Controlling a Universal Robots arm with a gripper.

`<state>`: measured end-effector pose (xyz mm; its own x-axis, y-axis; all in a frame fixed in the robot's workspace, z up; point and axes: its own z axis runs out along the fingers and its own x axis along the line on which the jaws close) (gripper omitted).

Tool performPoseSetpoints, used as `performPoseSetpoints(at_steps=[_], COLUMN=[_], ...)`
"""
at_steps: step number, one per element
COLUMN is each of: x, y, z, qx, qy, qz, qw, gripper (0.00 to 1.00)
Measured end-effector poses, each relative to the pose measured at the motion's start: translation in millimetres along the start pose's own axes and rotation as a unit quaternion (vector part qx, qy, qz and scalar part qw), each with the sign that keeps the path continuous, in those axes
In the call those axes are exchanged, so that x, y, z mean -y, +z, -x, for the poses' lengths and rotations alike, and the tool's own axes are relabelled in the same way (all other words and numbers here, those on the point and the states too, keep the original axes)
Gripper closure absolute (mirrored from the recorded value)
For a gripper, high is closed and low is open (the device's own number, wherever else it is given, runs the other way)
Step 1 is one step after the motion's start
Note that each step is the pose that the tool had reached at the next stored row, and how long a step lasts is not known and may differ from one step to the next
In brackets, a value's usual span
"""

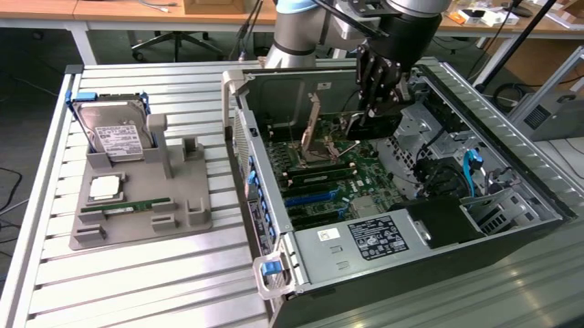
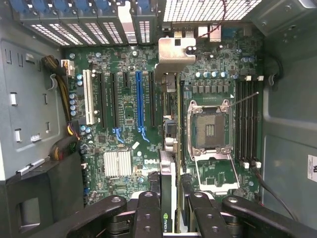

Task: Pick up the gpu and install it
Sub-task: 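Insert the gpu into the slot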

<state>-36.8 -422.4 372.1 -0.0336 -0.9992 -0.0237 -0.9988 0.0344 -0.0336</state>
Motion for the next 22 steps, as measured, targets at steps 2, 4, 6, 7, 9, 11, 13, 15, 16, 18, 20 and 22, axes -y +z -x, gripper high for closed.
performPoseSetpoints(at_steps=[2, 4, 6, 7, 9, 11, 13, 15, 16, 18, 20, 22], x=[0.0, 0.0, -0.1, -0.1, -0.1, -0.1, -0.1, -0.1, -0.1, -0.2, -0.2, -0.2], y=[0.5, 0.9, 1.4, 1.6, 2.2, 2.7, 3.3, 3.7, 4.0, 4.4, 4.9, 5.8], z=[0.0, 0.0, 0.0, -0.1, -0.1, -0.1, -0.1, -0.2, -0.1, -0.2, -0.2, -0.2], qx=[0.0, 0.0, 0.0, 0.0, 0.0, 0.0, 0.0, 0.0, 0.0, 0.0, 0.0, 0.0], qy=[0.0, 0.0, 0.0, 0.0, 0.0, 0.0, 0.0, 0.0, 0.0, 0.0, 0.0, 0.0], qz=[0.0, 0.0, 0.0, 0.0, 0.0, 0.0, 0.0, 0.0, 0.0, 0.0, 0.0, 0.0], qw=[1.0, 1.0, 1.0, 1.0, 1.0, 1.0, 1.0, 1.0, 1.0, 1.0, 1.0, 1.0], gripper=[0.73, 0.73, 0.73, 0.73, 0.73, 0.73, 0.73, 0.73, 0.73, 0.73, 0.73, 0.73])
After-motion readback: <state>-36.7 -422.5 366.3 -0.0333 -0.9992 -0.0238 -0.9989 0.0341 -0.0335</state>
